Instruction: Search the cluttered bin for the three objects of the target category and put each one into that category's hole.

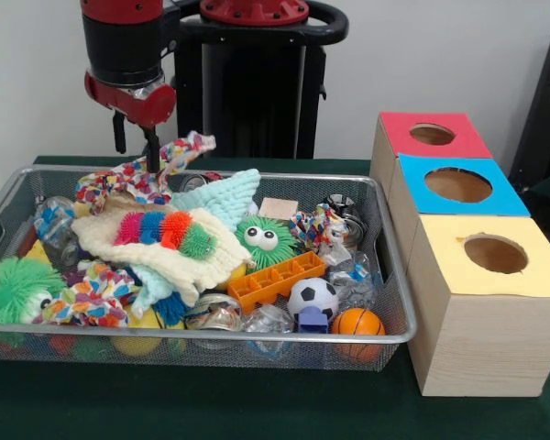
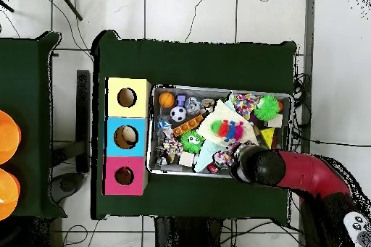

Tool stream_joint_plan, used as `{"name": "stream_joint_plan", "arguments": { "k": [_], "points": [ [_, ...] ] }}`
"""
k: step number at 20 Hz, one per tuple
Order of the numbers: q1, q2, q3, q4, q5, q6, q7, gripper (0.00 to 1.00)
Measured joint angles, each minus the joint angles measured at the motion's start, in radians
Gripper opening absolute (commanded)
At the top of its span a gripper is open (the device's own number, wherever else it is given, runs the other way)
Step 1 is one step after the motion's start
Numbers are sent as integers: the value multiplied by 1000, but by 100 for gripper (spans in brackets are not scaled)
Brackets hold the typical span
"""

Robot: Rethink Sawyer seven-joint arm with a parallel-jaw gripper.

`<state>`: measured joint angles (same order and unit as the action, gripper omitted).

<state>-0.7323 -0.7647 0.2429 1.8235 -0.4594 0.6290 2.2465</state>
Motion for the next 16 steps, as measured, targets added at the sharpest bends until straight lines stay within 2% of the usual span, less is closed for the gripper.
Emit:
{"name": "stream_joint_plan", "arguments": {
  "k": [16],
  "points": [
    [-25,27,52,-1,-1,0,0,100]
  ]
}}
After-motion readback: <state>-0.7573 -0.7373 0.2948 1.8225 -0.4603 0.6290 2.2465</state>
